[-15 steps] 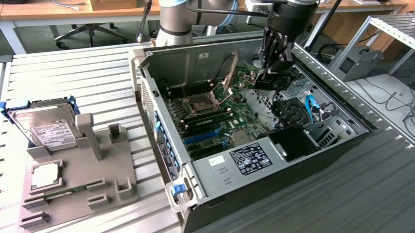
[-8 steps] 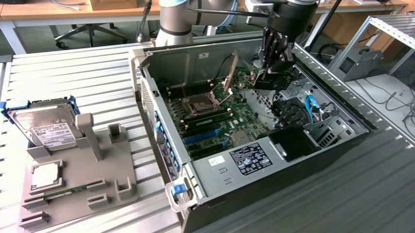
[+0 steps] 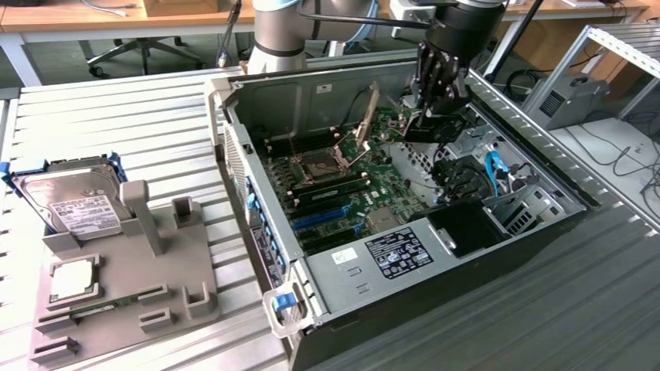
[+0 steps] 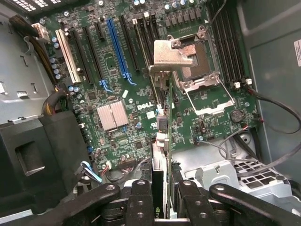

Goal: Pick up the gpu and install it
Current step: 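Insert the gpu into the slot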

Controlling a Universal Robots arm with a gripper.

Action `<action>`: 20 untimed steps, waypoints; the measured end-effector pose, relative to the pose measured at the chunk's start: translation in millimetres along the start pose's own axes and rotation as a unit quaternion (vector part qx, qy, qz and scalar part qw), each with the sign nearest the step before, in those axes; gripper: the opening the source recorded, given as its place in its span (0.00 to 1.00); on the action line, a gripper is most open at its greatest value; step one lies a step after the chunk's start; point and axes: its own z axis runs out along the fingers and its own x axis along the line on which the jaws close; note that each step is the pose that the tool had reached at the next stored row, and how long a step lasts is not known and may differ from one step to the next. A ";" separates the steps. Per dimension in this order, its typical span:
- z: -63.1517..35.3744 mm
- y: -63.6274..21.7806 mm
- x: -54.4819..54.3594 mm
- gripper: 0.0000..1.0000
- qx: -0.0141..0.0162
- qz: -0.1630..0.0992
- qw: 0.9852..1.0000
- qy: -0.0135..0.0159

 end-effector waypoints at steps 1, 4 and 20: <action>0.0 0.0 0.0 0.26 0.000 -0.001 1.000 0.000; 0.0 0.0 0.0 0.26 0.000 -0.007 1.000 0.000; 0.0 0.0 0.0 0.26 -0.001 -0.040 0.999 -0.002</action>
